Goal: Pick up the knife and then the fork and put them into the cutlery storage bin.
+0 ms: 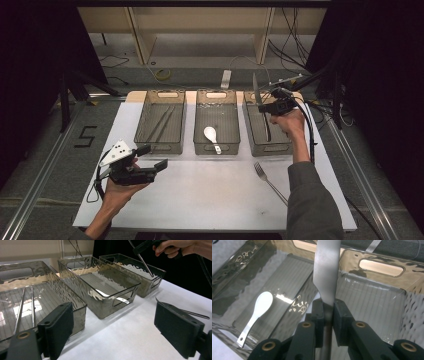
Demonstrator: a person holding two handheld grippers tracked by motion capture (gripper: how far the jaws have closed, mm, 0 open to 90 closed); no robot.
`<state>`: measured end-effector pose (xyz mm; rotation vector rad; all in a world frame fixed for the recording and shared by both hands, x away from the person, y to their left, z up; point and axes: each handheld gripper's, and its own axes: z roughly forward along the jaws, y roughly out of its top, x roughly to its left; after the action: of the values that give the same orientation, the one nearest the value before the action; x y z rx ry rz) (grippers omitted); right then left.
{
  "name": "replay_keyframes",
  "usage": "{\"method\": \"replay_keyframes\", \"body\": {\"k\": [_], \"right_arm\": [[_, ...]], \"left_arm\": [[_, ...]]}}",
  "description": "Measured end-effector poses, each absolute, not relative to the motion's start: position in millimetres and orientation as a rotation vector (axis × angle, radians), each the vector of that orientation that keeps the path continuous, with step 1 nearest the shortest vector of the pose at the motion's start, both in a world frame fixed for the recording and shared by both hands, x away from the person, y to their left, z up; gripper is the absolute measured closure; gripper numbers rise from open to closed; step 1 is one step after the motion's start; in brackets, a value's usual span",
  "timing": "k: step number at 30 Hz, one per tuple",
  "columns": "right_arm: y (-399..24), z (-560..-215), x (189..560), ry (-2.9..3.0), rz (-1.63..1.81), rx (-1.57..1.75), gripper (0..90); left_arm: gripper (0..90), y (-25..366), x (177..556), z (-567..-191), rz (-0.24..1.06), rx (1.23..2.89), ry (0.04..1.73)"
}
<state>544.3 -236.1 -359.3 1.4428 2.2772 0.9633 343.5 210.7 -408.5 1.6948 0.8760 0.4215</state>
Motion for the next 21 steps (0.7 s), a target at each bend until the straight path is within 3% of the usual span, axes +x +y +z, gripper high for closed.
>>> {"method": "replay_keyframes", "body": {"k": [21], "right_arm": [[-239.3,-389.6,546.2,2.26,0.941,1.524,80.8]], "left_arm": [[15.4,210.3,343.2,-408.3,0.423,1.695,0.874]]}}
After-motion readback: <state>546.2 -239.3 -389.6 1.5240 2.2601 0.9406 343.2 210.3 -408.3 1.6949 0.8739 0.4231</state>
